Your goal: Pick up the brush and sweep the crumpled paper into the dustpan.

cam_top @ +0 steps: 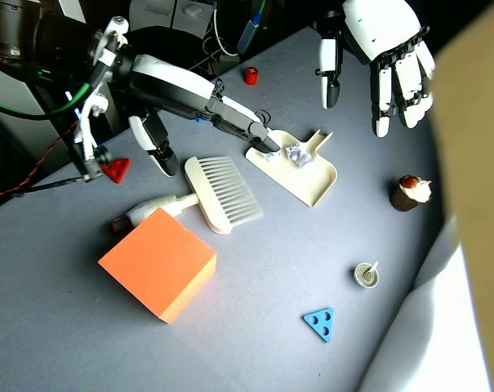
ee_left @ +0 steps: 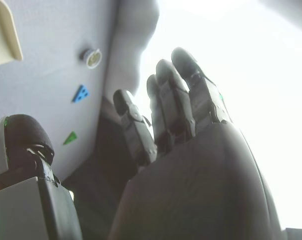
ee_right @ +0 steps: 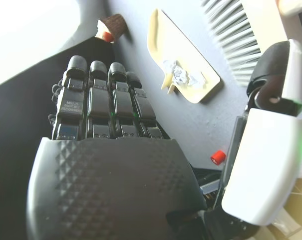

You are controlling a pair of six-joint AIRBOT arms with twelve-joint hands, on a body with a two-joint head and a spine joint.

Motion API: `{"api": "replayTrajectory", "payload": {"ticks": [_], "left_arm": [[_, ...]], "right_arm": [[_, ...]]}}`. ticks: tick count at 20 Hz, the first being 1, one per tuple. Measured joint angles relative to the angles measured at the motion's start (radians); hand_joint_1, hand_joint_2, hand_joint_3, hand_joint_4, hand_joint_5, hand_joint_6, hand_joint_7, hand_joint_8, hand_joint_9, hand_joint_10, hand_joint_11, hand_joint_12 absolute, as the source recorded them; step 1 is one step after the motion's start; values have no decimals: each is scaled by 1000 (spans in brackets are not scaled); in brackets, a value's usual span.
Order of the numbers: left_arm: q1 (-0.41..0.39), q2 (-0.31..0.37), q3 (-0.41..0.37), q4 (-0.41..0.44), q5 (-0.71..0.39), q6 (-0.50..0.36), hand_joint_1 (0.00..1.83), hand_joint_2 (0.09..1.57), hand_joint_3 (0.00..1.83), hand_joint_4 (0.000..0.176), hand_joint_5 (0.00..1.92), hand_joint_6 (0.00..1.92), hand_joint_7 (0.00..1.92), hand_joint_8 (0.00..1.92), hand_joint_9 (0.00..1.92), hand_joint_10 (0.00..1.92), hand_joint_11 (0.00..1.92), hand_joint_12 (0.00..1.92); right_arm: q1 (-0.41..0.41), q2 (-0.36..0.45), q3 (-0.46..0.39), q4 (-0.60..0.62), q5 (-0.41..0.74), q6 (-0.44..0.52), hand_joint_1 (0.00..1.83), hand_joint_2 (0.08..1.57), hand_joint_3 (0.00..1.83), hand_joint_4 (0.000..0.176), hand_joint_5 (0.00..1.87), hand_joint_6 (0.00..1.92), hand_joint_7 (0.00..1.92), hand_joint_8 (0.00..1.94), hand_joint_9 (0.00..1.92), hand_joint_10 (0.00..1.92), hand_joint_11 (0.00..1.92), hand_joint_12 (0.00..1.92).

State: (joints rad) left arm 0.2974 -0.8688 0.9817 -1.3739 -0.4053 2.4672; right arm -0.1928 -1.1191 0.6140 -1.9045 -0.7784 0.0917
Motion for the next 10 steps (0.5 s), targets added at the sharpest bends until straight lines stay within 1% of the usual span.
{"api": "replayTrajectory", "payload": {"ticks": [1, 2, 3, 4, 5, 6, 7, 8, 9, 10], "left_arm": [[-2, 5, -6, 0, 9, 1, 924, 953, 1, 116, 595, 1, 340, 1, 339, 0, 99, 611], [-2, 10, -11, -4, 7, 1, 910, 961, 4, 116, 589, 0, 329, 0, 333, 0, 98, 609], [-3, 13, -12, -5, 8, 2, 894, 962, 4, 121, 571, 0, 328, 0, 334, 1, 98, 607], [-8, 14, -12, -8, 6, 15, 904, 956, 1, 118, 574, 3, 336, 4, 338, 3, 104, 607], [-20, 19, -15, -16, 13, 31, 901, 954, 0, 123, 572, 2, 343, 6, 348, 6, 106, 607], [-32, 20, -18, -25, 18, 50, 892, 966, 5, 121, 564, 0, 339, 3, 345, 4, 95, 602], [-42, 22, -18, -37, 18, 69, 892, 963, 3, 117, 563, 0, 338, 3, 344, 3, 103, 605], [-48, 24, -18, -56, 17, 84, 895, 966, 4, 113, 561, 0, 334, 1, 340, 1, 98, 603], [-51, 24, -18, -68, 12, 99, 868, 973, 6, 114, 539, 0, 339, 2, 348, 4, 104, 605], [-57, 25, -18, -76, 11, 105, 865, 972, 5, 114, 542, 3, 343, 4, 345, 3, 103, 604]], "right_arm": [[4, 36, -14, 3, 32, 80, 709, 708, 3, 0, 42, 0, 112, 0, 105, 0, 138, 105], [4, 75, -28, -62, 67, 176, 728, 708, 3, 0, 32, 0, 98, 0, 92, 0, 126, 97], [4, 114, -39, -155, 110, 277, 724, 714, 5, 0, 25, 0, 88, 0, 89, 0, 123, 94], [6, 144, -45, -266, 150, 391, 719, 715, 5, 0, 27, 1, 87, 0, 87, 0, 124, 94], [-16, 175, -50, -421, 182, 546, 685, 724, 8, 0, 36, 5, 101, 6, 93, 2, 131, 95], [-39, 206, -61, -528, 213, 689, 678, 727, 8, 0, 40, 6, 97, 4, 91, 1, 129, 92], [-80, 237, -66, -639, 245, 873, 695, 732, 9, 0, 37, 4, 93, 1, 84, 0, 113, 84], [-109, 254, -66, -676, 267, 967, 691, 736, 10, 0, 38, 4, 93, 1, 84, 1, 118, 85], [-143, 278, -64, -694, 282, 1071, 630, 754, 16, 0, 27, 0, 94, 2, 91, 3, 130, 88], [-157, 299, -51, -697, 292, 1155, 637, 750, 11, 0, 37, 5, 103, 5, 100, 6, 144, 93]]}}
